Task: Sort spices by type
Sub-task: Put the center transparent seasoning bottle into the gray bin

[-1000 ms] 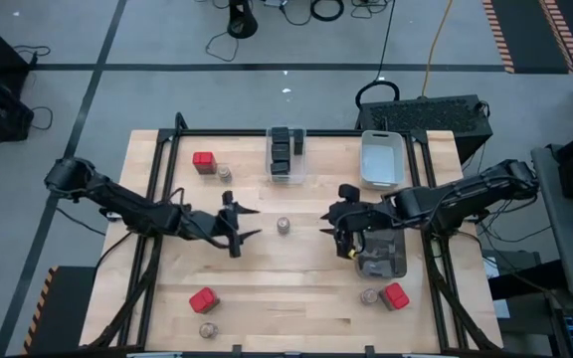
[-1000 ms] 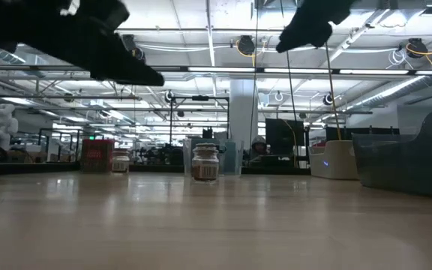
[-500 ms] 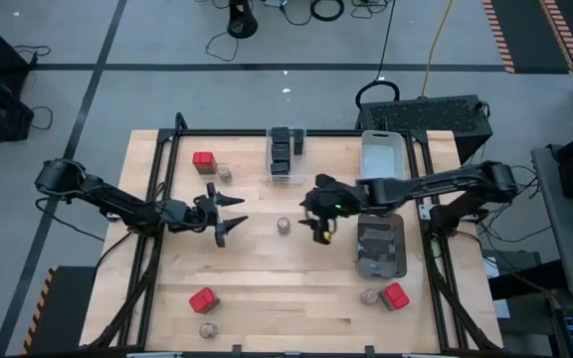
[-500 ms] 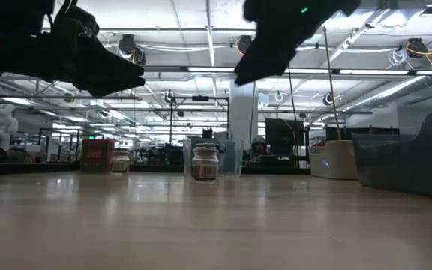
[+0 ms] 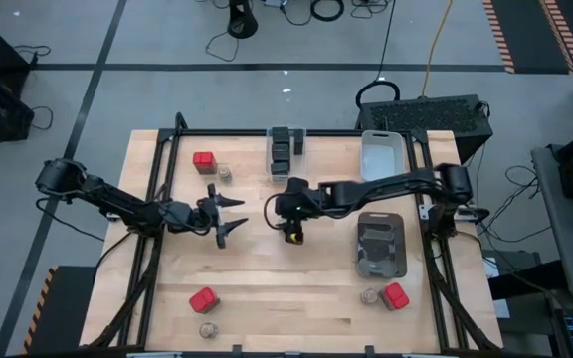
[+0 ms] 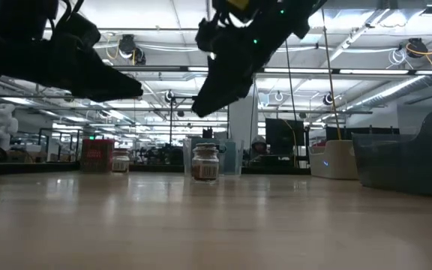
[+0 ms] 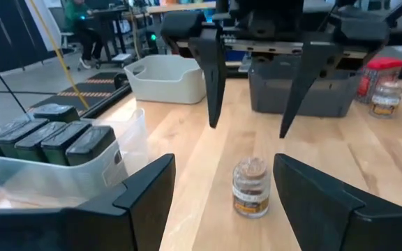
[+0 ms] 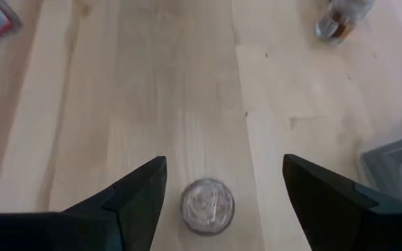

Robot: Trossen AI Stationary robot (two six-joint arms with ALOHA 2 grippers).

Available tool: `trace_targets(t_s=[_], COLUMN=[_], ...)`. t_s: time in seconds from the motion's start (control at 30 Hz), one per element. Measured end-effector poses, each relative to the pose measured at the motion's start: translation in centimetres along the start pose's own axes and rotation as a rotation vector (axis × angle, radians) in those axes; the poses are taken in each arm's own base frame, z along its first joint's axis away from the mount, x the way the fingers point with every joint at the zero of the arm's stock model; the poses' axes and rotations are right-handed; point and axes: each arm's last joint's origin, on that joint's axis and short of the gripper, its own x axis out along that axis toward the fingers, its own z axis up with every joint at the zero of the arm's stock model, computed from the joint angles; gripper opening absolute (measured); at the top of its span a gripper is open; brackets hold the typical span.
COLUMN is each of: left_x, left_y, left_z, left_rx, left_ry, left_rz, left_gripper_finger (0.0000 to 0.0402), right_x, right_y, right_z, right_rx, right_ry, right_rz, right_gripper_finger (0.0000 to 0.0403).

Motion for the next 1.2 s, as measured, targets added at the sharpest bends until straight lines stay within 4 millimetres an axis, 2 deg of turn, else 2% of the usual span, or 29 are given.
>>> trace_targets(t_s=[0.5,1.2], left_x=[0.0,0.0], left_y=[0.0,0.0], left_z=[-0.3,-0.4], left_rx=[0.011,0.018], left_ry=[0.028,0.043], left_rz=[0.000,0.006], left_gripper_finger=[0.0249,0.0249], right_x=[4.3,4.8], right_y=[0.1,0.1], right_z=[-2.5,-3.1], right_rx=[0.025,0.048], right_ry=[0.113,0.158], right_rz=[-0.005,-0.009], right_gripper_finger=[0.0270,0.0266])
